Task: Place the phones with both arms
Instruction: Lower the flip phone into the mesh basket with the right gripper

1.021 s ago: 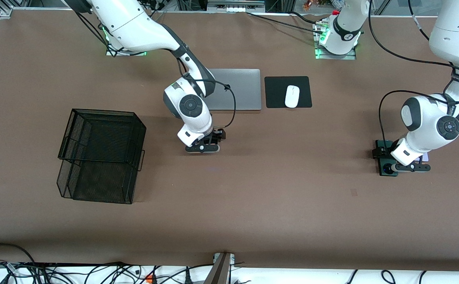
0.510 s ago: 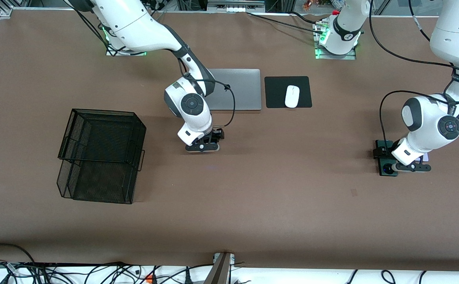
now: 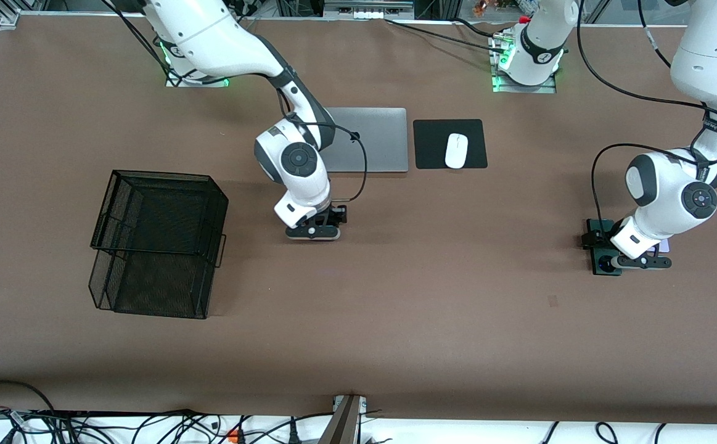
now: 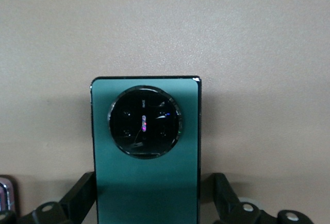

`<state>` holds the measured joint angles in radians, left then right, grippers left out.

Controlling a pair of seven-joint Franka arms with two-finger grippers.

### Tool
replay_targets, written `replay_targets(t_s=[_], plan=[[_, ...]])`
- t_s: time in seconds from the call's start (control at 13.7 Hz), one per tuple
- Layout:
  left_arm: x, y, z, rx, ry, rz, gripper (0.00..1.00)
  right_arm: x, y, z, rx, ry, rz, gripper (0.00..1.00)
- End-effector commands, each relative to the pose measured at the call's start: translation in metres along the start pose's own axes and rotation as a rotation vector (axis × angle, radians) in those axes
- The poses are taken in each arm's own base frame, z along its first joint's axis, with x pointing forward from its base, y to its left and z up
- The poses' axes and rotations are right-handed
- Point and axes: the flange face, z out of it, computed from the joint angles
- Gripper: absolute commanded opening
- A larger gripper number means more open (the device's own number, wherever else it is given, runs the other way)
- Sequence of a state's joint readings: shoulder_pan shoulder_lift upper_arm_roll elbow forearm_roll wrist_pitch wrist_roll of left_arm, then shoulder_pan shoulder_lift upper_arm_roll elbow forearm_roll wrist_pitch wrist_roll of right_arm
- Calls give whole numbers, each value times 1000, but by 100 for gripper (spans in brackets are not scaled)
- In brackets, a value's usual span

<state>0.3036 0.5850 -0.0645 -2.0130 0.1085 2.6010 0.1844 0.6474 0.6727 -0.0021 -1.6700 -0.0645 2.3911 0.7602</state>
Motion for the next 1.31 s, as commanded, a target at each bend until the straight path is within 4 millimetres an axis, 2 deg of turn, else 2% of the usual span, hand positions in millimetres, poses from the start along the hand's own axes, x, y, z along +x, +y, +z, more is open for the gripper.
replay_targets(t_s=[0.0, 0.15, 0.22, 0.29, 0.44, 0.51, 0.66, 0.8, 0.88, 0.95, 1.24], plan=[[-1, -4, 3, -13, 10, 12, 100, 24, 56, -122, -85, -2, 83, 0], [0, -5, 2, -11, 11, 11, 99, 43, 113, -188, -113, -7, 31, 0], [-1, -5, 6, -12, 13, 10, 89, 51, 146, -215, -121, -14, 24, 0], [0, -5, 6, -11, 25, 9, 81, 56, 175, -236, -124, -19, 28, 0], [-2, -10, 11, -13, 24, -1, 69, 63, 244, -251, -123, -26, 39, 0], [-2, -10, 12, -14, 24, -3, 62, 64, 286, -249, -112, -24, 28, 0], [-1, -10, 11, -14, 26, -7, 48, 48, 352, -225, -62, 13, -7, 0], [1, -8, 10, -14, 29, -14, 33, 33, 387, -190, -35, 58, 1, 0], [2, -6, 9, -15, 26, -14, 27, 33, 407, -179, -39, 79, 5, 0], [6, -8, 5, -13, 30, -19, 21, 33, 417, -171, -43, 99, -8, 0], [21, -6, -12, -44, -25, -33, 6, 34, 415, -142, -56, 129, -1, 0]])
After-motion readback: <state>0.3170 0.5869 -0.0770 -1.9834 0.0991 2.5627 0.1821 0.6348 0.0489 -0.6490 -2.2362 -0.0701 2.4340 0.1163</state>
